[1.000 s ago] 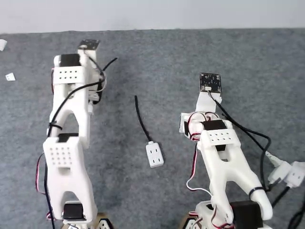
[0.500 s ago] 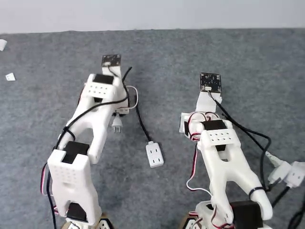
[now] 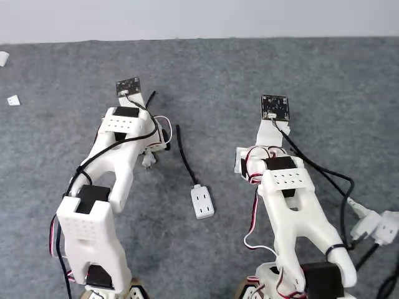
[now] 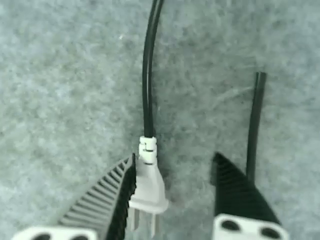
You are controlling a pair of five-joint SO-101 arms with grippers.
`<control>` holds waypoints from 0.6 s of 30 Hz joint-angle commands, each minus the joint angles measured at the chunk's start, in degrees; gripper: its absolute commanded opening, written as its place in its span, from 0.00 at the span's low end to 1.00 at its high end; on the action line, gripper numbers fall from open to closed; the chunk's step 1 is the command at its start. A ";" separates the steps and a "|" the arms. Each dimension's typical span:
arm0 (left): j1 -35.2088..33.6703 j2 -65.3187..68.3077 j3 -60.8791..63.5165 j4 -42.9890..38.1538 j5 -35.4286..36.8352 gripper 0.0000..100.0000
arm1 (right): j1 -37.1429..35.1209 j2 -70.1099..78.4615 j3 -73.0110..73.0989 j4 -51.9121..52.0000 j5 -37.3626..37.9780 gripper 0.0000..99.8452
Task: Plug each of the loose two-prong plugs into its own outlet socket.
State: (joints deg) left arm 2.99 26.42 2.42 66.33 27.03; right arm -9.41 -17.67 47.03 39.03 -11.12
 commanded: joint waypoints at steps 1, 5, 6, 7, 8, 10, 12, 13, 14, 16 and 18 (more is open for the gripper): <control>-0.53 -3.52 -3.65 5.63 0.53 0.25 | -0.48 0.04 -1.93 -0.48 0.88 0.01; -2.29 -6.51 -7.08 14.24 -0.97 0.25 | -0.48 0.04 -1.93 -0.48 1.49 0.01; -3.16 -8.62 -6.90 14.42 -2.11 0.25 | -0.57 0.04 -1.93 -0.48 2.37 0.01; -4.40 -11.34 -6.02 14.33 -2.90 0.25 | -0.75 0.04 -2.02 -0.48 2.90 0.01; -5.54 -13.98 -4.70 13.89 -3.25 0.25 | -1.36 0.04 -2.02 -0.48 3.16 0.01; -7.47 -19.60 -0.84 12.04 -3.52 0.26 | -2.42 0.04 -1.93 -0.40 3.69 0.01; -8.97 -24.53 4.62 10.11 -3.87 0.26 | -3.82 0.04 -1.93 -0.40 3.69 0.01; -9.58 -26.73 7.69 8.79 -4.92 0.26 | -4.70 0.04 -1.93 -0.40 3.69 0.01; -10.55 -28.75 10.86 7.12 -5.98 0.26 | -5.85 -0.04 -1.93 -0.31 3.69 0.01; -13.45 -32.35 17.10 2.73 -6.59 0.26 | -8.57 -0.40 -2.37 1.01 3.69 0.01; -17.58 -35.16 22.90 -2.02 -6.51 0.26 | -12.09 -0.57 -3.96 2.59 3.52 0.01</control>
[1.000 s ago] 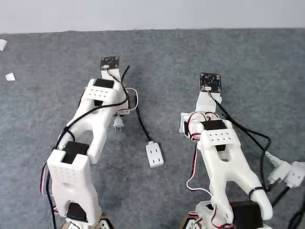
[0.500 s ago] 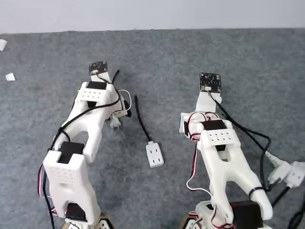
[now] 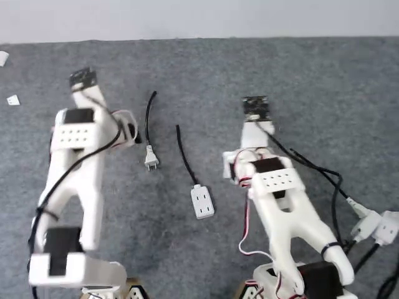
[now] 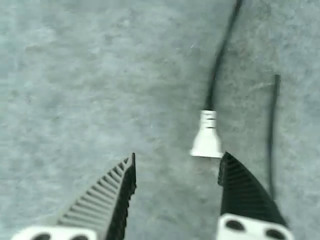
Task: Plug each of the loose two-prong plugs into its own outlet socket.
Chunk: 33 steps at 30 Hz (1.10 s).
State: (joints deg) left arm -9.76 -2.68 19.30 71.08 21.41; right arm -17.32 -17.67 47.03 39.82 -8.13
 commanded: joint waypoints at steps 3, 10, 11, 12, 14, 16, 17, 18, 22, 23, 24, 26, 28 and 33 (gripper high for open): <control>-10.20 -8.09 14.20 -13.27 0.09 0.26 | -8.92 0.04 -7.74 4.70 -0.26 0.01; -18.11 -8.79 22.29 -16.70 0.79 0.26 | -17.63 0.84 -13.27 3.91 -6.95 0.01; -18.90 -8.79 23.16 -17.23 0.18 0.26 | -19.03 1.80 -14.07 3.21 -6.95 0.01; -19.60 -8.79 24.04 -18.29 -0.97 0.26 | -20.09 3.03 -14.95 2.24 -6.95 0.01; -21.54 -9.23 25.71 -20.84 -2.90 0.26 | -21.49 6.73 -17.14 -0.04 -7.03 0.01; -23.47 -9.23 26.24 -22.51 -2.99 0.26 | -22.02 11.47 -21.10 -1.19 -7.03 0.01; -24.09 -9.23 26.33 -23.21 -2.99 0.26 | -22.37 14.02 -23.65 -1.45 -7.21 0.01; -24.35 -9.23 26.42 -23.74 -2.99 0.26 | -22.46 16.75 -26.81 -1.36 -7.30 0.01; -24.18 -8.79 26.51 -25.14 -2.99 0.25 | -22.46 28.70 -39.74 -1.36 -7.38 0.01; -24.18 -8.79 26.51 -25.58 -2.99 0.25 | -22.55 31.87 -42.99 -1.27 -7.38 0.01; -24.18 -8.79 26.51 -25.93 -2.90 0.25 | -22.64 34.95 -46.24 -1.01 -7.38 0.01; -24.18 -8.79 26.51 -27.16 -2.90 0.25 | -22.64 41.10 -52.40 -0.92 -7.38 0.01; -24.09 -8.70 26.59 -29.01 -2.90 0.25 | -22.46 46.64 -57.76 -0.75 -7.30 0.01; -24.00 -8.70 26.59 -29.45 -2.90 0.25 | -22.55 55.69 -72.09 11.47 -7.38 0.01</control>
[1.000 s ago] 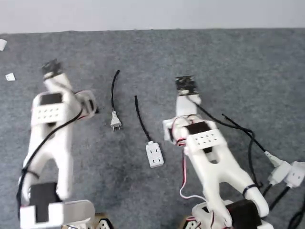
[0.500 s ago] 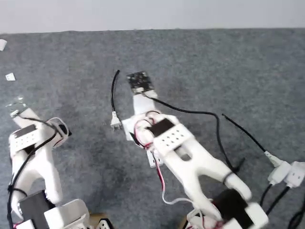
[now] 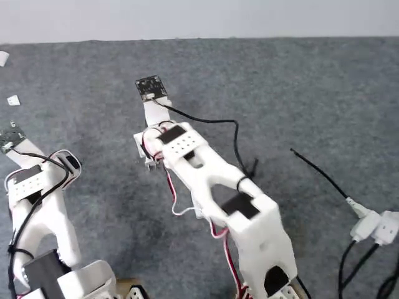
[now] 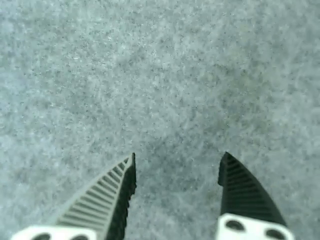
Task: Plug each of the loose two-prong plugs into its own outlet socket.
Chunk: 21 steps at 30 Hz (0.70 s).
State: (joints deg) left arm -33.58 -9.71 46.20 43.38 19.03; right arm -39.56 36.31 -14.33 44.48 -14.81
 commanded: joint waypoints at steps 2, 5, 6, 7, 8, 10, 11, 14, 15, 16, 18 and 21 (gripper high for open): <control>-0.18 -1.67 -0.31 -1.76 -0.53 0.25 | -0.31 4.53 -15.30 10.07 -2.11 0.01; -0.18 -1.67 -0.31 -1.76 -0.53 0.25 | -0.04 8.48 -20.57 13.32 -3.69 0.03; -0.18 -1.67 -0.31 -1.76 -0.53 0.25 | -0.04 9.45 -22.42 14.64 -3.69 0.05; -0.18 -1.67 -0.31 -1.76 -0.53 0.25 | -0.22 10.42 -24.00 15.87 -3.69 0.07; -0.26 -1.67 -0.22 -1.76 -0.53 0.25 | -0.40 11.21 -25.49 17.19 -3.60 0.07; -0.26 -1.67 0.22 -1.85 -0.53 0.25 | -1.01 12.53 -28.04 19.38 -3.52 0.07; -0.26 -1.67 0.22 -1.85 -0.53 0.25 | -1.19 13.14 -29.01 20.26 -3.52 0.07; -0.26 -1.67 0.31 -1.85 -0.53 0.25 | -1.36 14.46 -31.21 22.46 -3.52 0.07; -0.26 -1.67 0.31 -1.85 -0.53 0.25 | -1.36 14.81 -31.82 22.99 -3.43 0.07; -0.26 -1.67 0.31 -1.85 -0.53 0.25 | -1.36 15.16 -32.35 23.43 -2.99 0.07; -0.26 -1.67 0.31 -1.85 -0.53 0.26 | -2.07 15.87 -33.41 24.57 -0.88 0.07; -0.26 -1.67 0.40 -1.85 -0.53 0.26 | -3.30 16.92 -35.34 27.91 0.00 0.07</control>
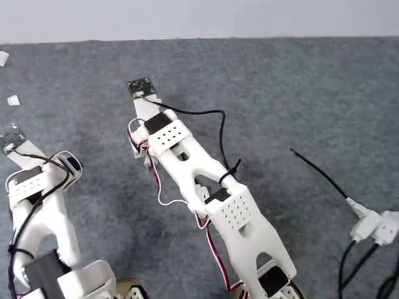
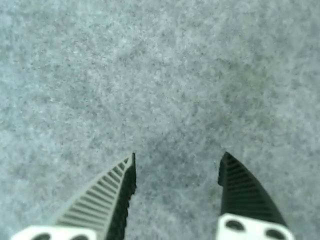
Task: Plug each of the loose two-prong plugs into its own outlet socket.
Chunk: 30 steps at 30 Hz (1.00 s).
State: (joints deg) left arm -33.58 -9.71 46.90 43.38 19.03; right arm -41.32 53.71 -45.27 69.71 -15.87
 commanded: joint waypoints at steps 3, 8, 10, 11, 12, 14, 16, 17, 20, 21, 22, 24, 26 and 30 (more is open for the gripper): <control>-0.26 -1.67 -0.31 -1.85 -0.53 0.26 | -1.45 1.10 -7.03 5.05 1.14 0.07; -0.26 -1.67 -0.22 -1.85 -0.62 0.26 | -0.66 4.79 -13.01 9.63 1.49 0.08; -0.26 -1.67 -0.22 -1.85 -0.70 0.26 | -0.66 6.64 -15.65 12.97 3.52 0.10; -0.26 -1.67 -0.22 -1.85 -0.70 0.26 | -0.66 7.52 -16.97 14.90 4.31 0.12; -0.26 -1.67 -0.22 -1.85 -0.70 0.26 | -0.66 8.40 -18.37 16.84 4.40 0.14; -0.26 -1.67 -0.22 -1.85 -0.70 0.26 | -0.66 9.98 -21.27 19.56 4.66 0.14; -0.26 -1.67 -0.22 -1.85 -0.70 0.26 | -0.57 11.47 -23.91 20.62 4.66 0.14; -0.26 -1.67 -0.22 -1.85 -0.70 0.26 | -0.66 12.00 -24.70 20.88 4.84 0.14; -0.26 -1.67 -0.13 -1.85 -0.70 0.26 | -0.75 13.23 -27.08 22.20 6.51 0.04; -0.26 -1.67 -0.13 -1.85 -0.70 0.26 | -0.75 13.41 -27.52 22.29 6.68 0.01; -0.26 -1.67 -0.13 -1.85 -0.70 0.26 | -0.75 13.58 -27.78 22.37 6.77 0.01; -0.26 -1.67 -0.13 -1.85 -0.70 0.26 | -0.66 13.58 -28.04 23.08 7.03 0.02; -0.26 -1.67 -0.13 -1.85 -0.70 0.26 | -0.48 13.32 -28.04 24.57 7.12 0.01; -0.26 -1.67 -0.13 -1.85 -0.70 0.26 | -0.92 11.56 -29.89 31.60 9.23 0.01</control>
State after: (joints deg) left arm -33.58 -9.71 46.90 43.38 18.95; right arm -42.20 67.87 -71.03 96.26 -7.96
